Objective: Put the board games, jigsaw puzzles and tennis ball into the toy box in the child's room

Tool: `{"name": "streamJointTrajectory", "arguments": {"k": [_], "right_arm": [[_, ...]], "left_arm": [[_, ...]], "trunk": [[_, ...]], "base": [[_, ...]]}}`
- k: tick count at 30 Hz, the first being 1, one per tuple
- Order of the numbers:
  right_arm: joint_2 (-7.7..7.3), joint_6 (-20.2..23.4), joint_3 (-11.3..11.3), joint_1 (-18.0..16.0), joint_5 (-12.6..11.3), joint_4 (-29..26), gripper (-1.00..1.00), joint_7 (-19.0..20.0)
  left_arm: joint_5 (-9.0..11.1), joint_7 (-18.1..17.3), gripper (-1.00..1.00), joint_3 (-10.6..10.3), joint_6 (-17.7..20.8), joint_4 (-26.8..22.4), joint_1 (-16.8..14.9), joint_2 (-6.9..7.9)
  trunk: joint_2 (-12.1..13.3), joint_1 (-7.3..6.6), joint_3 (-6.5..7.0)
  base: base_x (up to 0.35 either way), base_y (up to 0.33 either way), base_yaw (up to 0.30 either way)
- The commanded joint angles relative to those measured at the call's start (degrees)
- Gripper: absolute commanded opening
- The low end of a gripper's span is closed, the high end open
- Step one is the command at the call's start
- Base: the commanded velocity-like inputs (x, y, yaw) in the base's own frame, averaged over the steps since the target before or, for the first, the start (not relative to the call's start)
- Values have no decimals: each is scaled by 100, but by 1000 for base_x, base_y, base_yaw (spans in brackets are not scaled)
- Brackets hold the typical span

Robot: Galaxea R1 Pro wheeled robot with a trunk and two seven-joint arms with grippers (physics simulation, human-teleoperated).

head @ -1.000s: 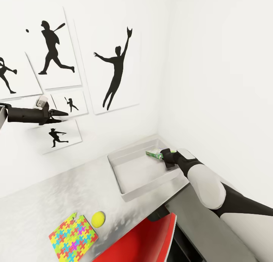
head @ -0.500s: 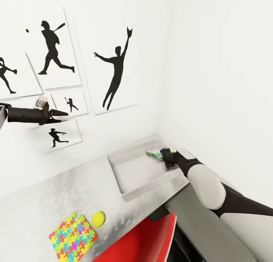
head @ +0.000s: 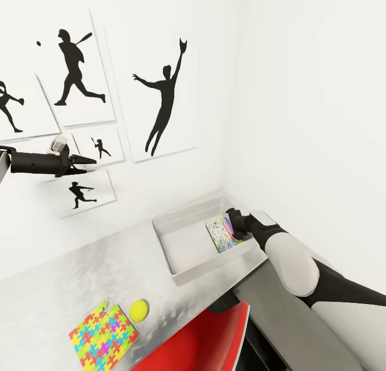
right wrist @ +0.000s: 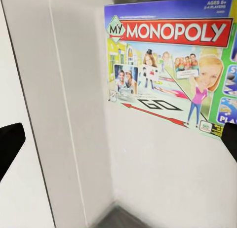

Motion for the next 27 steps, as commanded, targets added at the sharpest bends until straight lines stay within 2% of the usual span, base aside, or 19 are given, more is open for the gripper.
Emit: {"name": "streamJointTrajectory", "arguments": {"k": [1,16,19,22,24,27], "right_arm": [[3,20,10,-2,-37,-18,100,-44],[-82,157,79,-2,-55,-166,100,-54],[-86,414,71,-2,-58,-240,100,-73],[-91,1068,56,-2,-56,-407,100,-93],[-90,1341,52,-2,-55,-532,100,-104],[-87,1894,58,-2,-56,-934,100,-248]], "left_arm": [[52,4,100,-39,50,1,-8,9],[52,2,100,-39,60,1,-8,9],[53,2,100,-37,72,1,-8,9],[58,-1,100,-34,91,1,-8,9],[59,-3,100,-33,97,1,-8,11],[62,-6,100,-31,109,1,-8,14]], "trunk": [[-13,4,-13],[-13,4,-13],[-13,4,-13],[-13,4,-13],[-13,4,-13],[-13,4,-13]], "base": [[0,0,0],[0,0,0],[0,0,0],[0,0,0],[0,0,0],[0,0,0]]}}
